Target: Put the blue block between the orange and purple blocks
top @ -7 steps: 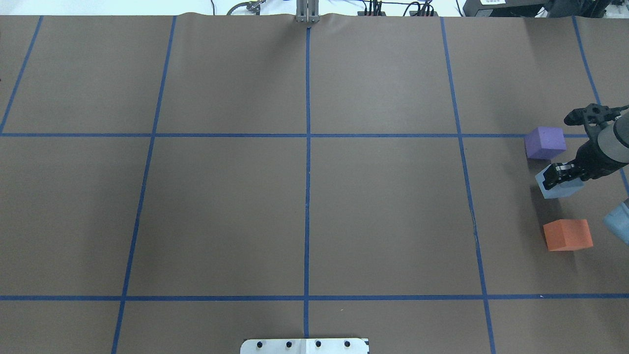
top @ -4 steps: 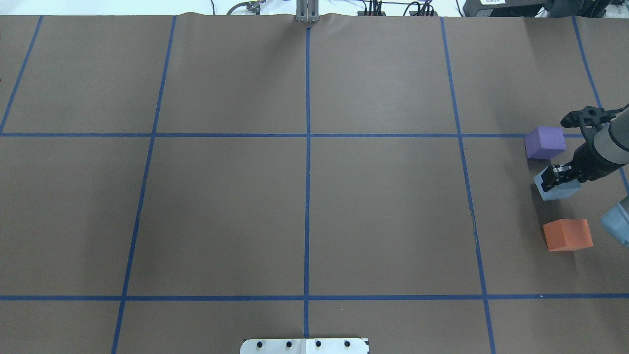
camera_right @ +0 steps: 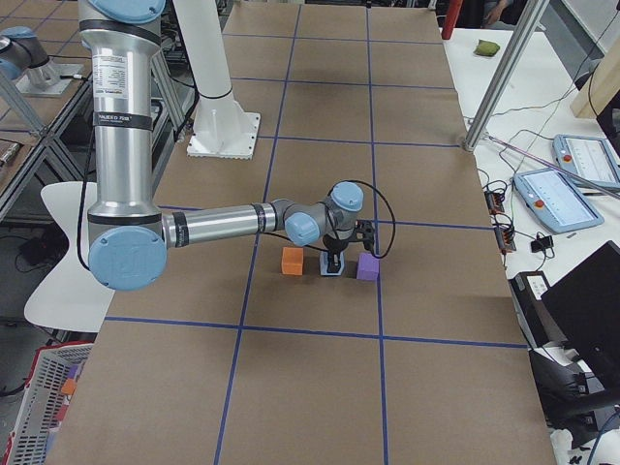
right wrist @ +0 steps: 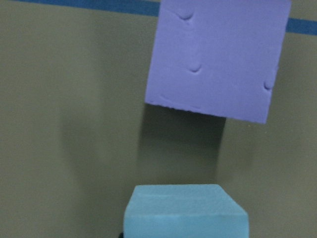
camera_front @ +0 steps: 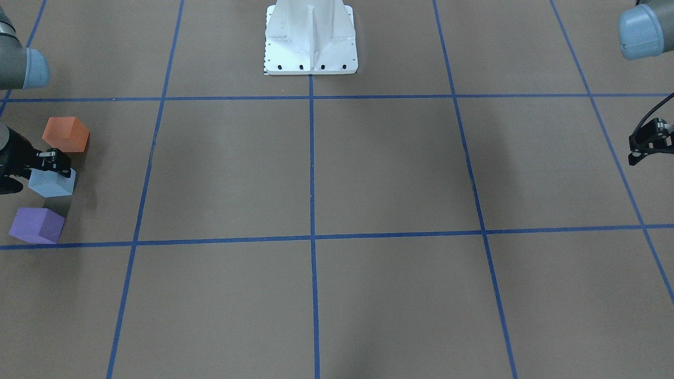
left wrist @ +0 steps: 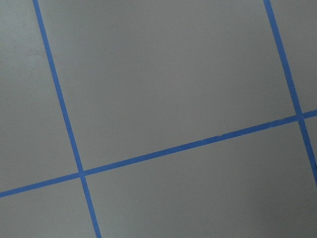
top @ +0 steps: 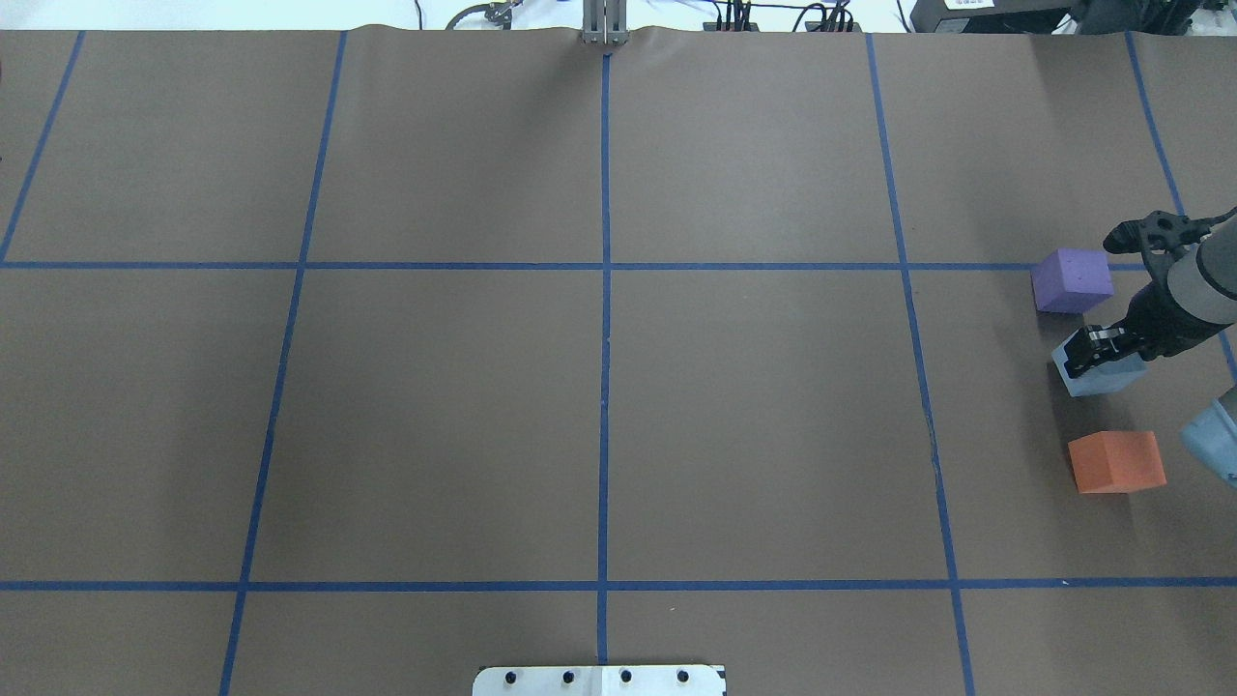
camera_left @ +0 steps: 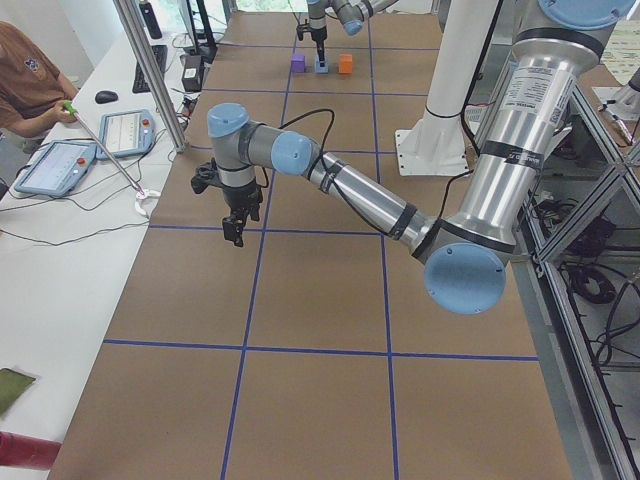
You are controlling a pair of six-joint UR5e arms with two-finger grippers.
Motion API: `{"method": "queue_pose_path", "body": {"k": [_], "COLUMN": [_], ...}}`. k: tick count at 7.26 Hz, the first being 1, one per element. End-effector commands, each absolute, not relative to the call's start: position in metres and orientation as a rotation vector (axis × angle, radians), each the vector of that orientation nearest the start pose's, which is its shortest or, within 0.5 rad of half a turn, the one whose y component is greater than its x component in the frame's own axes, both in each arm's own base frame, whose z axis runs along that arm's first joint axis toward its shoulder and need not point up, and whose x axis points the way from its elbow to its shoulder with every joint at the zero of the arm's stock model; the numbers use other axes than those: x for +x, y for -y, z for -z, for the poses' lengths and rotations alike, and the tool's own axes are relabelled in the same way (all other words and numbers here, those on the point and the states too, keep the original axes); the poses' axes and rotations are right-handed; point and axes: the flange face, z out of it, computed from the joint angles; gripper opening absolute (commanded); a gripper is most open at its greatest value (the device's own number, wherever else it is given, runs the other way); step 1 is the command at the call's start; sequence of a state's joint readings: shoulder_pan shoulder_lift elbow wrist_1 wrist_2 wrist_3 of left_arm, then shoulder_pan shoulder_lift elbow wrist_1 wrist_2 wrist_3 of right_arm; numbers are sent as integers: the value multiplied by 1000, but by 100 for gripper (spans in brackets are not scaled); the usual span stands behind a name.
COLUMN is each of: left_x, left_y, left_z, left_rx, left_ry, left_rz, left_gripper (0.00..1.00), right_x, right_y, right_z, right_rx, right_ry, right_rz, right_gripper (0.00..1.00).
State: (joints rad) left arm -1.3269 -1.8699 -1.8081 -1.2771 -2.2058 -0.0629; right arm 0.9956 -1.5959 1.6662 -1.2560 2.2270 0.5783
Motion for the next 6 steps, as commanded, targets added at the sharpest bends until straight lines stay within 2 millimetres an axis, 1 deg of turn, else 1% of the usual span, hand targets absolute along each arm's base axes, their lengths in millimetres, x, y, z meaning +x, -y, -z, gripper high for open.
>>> {"method": "queue_pose_path", "body": {"k": [1,2,3,4,5,6], "left_x": [68,68,68,68,67,64], "left_y": [580,580,580,580,579,578], "left_z": [-424,-423,-423,-421,-421,-421], "left_rx": [137,138,138,142,144,145], "left_ry": [-662,-662,-662,-663,-663,-664], "left_rz": [-252,-252,-251,-252,-251,-251], "left_gripper": [100,100,100,100,100,100], "right_x": [-213,-212,-204,-166,-118,-71], "right_y": [461,462,463,470,480,486], "right_z": [-594,-590,-575,-548,-528,-519], "right_rx": [-44,-40,-11,54,116,158], "right_ry": [748,752,770,798,833,899], "right_rz": [116,111,108,62,-2,-5], "right_gripper": [99,99,99,99,99,99]}}
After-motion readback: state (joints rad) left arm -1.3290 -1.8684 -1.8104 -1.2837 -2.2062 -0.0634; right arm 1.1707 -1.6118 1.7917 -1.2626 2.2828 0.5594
